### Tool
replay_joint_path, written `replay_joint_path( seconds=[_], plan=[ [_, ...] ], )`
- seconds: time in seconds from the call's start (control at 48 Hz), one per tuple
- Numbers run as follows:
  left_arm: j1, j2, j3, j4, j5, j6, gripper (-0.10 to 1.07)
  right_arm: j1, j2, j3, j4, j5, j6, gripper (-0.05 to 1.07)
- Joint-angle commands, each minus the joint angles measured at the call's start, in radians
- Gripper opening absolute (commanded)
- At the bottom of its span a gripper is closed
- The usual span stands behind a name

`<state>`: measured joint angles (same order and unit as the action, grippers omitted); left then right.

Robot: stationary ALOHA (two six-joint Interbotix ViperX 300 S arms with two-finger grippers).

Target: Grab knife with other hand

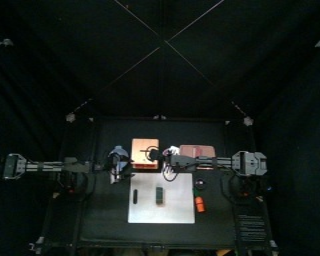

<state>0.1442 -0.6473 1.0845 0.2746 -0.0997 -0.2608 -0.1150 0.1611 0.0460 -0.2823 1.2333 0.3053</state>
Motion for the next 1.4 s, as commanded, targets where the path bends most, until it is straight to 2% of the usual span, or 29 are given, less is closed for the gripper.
replay_joint_path(
  seconds=[0.0,0.125,0.25,0.438,0.562,0.812,0.917,1.083,1.229,1.375],
  plan=[
    [0.005,0.0,-0.012,0.0,-0.008,0.0,1.03,0.006,-0.071,-0.028,-0.015,0.041,-0.002,0.42],
    [0.006,0.0,-0.015,-0.002,-0.008,-0.002,1.03,0.006,-0.15,-0.041,-0.063,0.086,0.003,0.42],
    [0.006,0.0,-0.017,-0.005,-0.009,0.0,1.03,0.012,-0.245,-0.025,-0.087,0.081,0.005,0.42],
    [0.003,0.0,-0.023,-0.003,-0.011,0.002,1.03,0.014,-0.394,0.094,-0.072,-0.052,0.009,0.41],
    [0.003,0.003,-0.018,-0.002,-0.046,0.003,1.03,0.014,-0.506,0.218,-0.026,-0.25,0.006,0.41],
    [0.0,0.037,-0.003,0.02,-0.17,0.002,1.03,0.006,-0.762,0.618,0.049,-0.848,0.008,0.4],
    [-0.002,0.078,-0.012,0.02,-0.204,0.002,1.03,0.0,-0.828,0.733,0.081,-0.994,0.006,0.4],
    [-0.002,0.193,-0.051,0.023,-0.287,0.005,1.03,-0.003,-0.834,0.827,0.094,-1.15,0.002,0.4],
    [-0.002,0.299,-0.083,0.023,-0.39,0.006,1.0,-0.003,-0.811,0.876,0.089,-1.344,0.002,0.4],
    [-0.002,0.376,-0.137,0.021,-0.456,0.023,0.94,-0.005,-0.772,0.891,0.087,-1.425,0.002,0.4]
  ],
)
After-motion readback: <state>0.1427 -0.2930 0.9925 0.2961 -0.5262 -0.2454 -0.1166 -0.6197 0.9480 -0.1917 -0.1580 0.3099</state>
